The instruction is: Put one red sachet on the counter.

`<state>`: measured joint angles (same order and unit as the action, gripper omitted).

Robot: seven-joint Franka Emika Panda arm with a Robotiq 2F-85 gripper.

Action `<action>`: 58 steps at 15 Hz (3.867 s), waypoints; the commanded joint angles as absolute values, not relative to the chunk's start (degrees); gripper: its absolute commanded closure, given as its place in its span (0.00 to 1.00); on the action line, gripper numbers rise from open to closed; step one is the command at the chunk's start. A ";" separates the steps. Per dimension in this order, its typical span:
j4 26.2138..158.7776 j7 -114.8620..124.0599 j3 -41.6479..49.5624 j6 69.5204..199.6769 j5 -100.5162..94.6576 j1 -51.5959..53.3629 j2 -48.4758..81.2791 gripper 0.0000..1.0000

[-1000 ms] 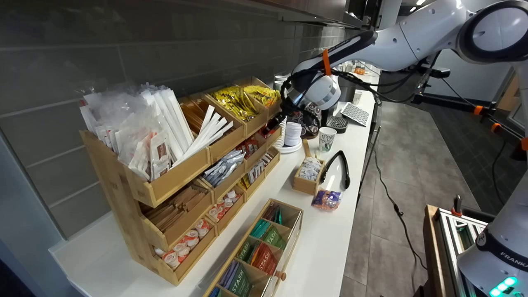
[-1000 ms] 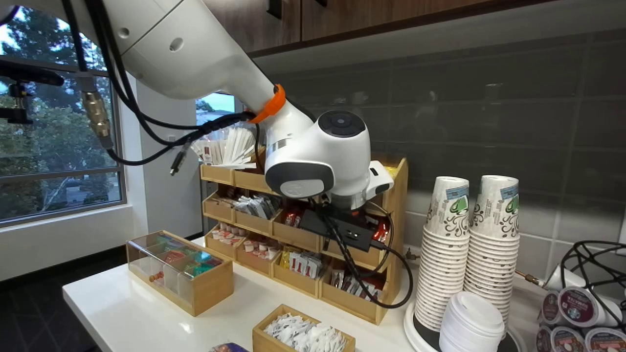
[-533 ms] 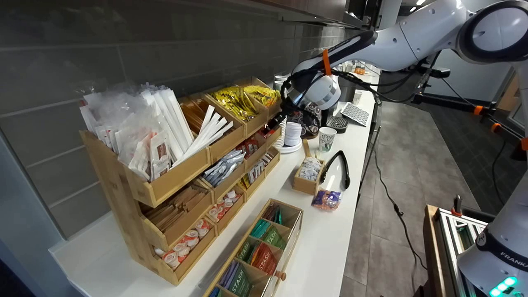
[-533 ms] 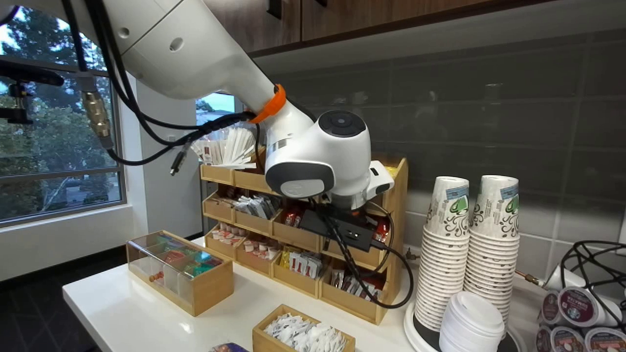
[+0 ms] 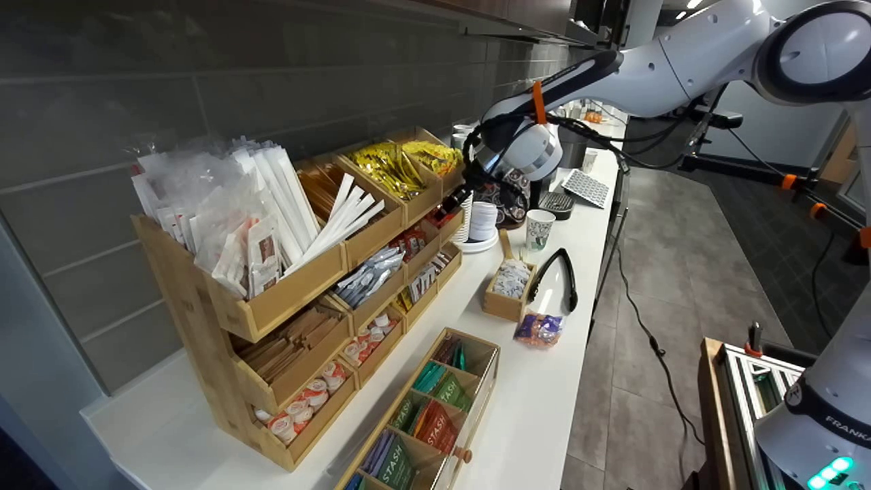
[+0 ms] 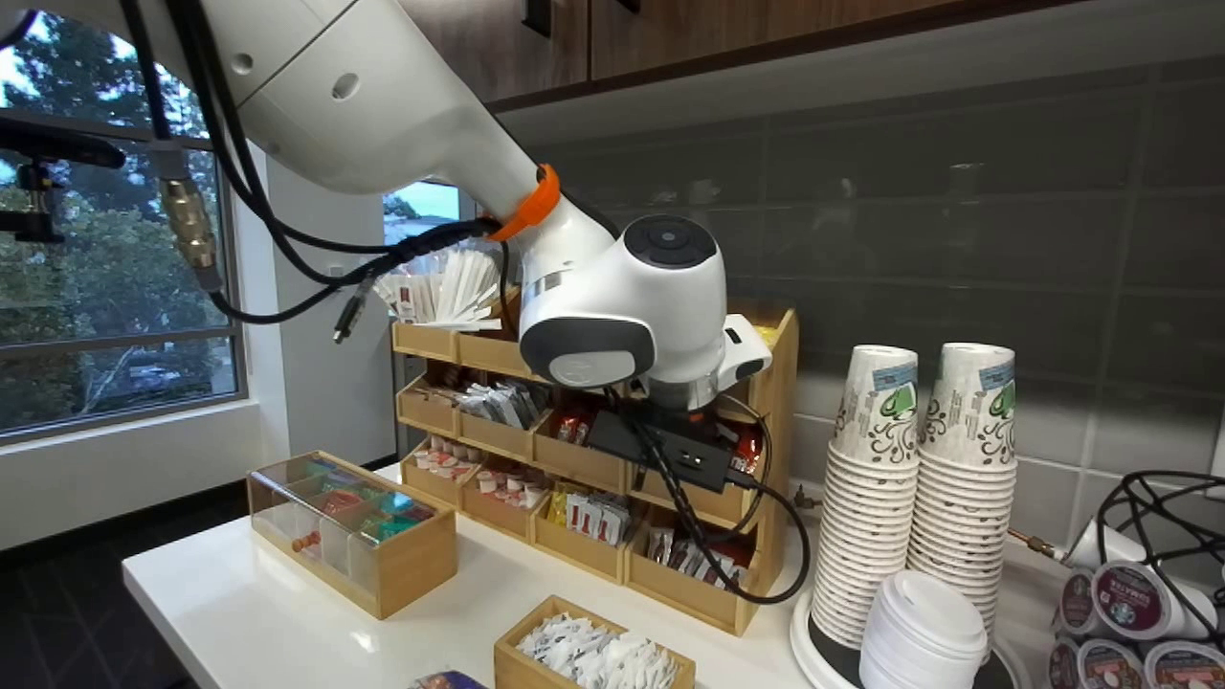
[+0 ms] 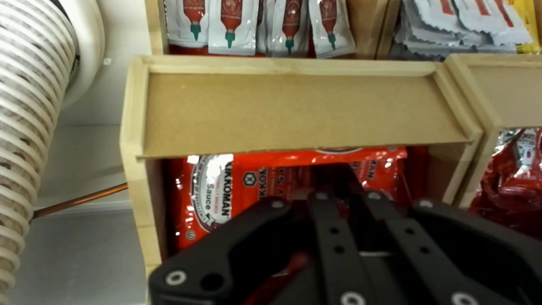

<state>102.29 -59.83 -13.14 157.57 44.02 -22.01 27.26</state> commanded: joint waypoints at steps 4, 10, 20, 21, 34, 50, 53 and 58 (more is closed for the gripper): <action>102.65 -61.93 -15.34 157.84 46.64 -23.41 25.67 1.00; 102.80 -62.65 -17.00 157.34 49.01 -24.74 24.15 1.00; 104.48 -60.78 -16.65 157.59 49.13 -24.71 22.31 1.00; 104.74 -60.56 -16.52 157.75 49.04 -24.65 22.24 1.00; 107.93 -40.24 -15.08 159.48 54.49 -24.41 19.82 1.00; 110.71 -2.78 -2.03 153.82 39.51 -15.07 17.00 1.00; 110.12 0.40 0.41 151.10 36.45 -13.38 16.53 1.00; 109.73 -1.99 -0.06 149.52 39.34 -13.59 14.82 1.00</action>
<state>109.40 -1.57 -0.55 151.88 38.14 -14.08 16.72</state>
